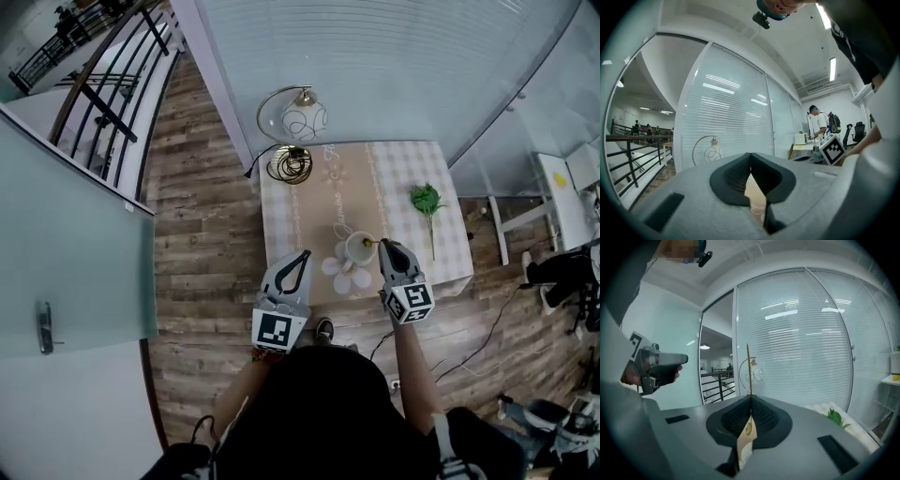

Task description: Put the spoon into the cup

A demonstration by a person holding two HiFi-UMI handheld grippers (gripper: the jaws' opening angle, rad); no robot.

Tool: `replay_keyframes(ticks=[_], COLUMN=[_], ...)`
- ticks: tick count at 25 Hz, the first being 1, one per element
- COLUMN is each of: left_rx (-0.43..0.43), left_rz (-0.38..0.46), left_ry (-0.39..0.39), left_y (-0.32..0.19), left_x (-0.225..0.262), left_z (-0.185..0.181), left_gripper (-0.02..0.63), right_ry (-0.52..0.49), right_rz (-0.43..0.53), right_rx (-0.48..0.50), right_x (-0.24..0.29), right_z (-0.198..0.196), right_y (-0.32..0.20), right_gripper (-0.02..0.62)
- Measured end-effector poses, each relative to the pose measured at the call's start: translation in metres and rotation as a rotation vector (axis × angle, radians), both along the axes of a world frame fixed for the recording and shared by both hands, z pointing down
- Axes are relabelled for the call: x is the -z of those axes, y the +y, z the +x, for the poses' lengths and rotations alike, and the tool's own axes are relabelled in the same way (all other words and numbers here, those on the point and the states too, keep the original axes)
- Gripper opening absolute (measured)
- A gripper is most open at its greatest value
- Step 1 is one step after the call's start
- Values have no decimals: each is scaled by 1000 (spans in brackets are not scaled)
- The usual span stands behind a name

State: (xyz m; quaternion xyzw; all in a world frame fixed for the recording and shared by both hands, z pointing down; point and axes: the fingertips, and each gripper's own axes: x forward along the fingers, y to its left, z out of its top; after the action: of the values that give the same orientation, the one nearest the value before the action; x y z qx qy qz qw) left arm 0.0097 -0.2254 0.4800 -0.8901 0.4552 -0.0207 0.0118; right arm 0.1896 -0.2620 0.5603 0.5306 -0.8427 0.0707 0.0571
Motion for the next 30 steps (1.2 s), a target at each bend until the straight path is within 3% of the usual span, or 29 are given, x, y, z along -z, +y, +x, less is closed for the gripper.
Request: replay_keyframes(ticks=[30], left_rx=[16], left_rz=[2], left_ry=[28], left_y=[-1], left_x=[9], left_z=[-9], left_gripper=[17], right_ry=[57], right_rz=[-244], right_rx=[-31], right_x=[-133], right_z=[1], right_y=[-30], right_gripper=[9])
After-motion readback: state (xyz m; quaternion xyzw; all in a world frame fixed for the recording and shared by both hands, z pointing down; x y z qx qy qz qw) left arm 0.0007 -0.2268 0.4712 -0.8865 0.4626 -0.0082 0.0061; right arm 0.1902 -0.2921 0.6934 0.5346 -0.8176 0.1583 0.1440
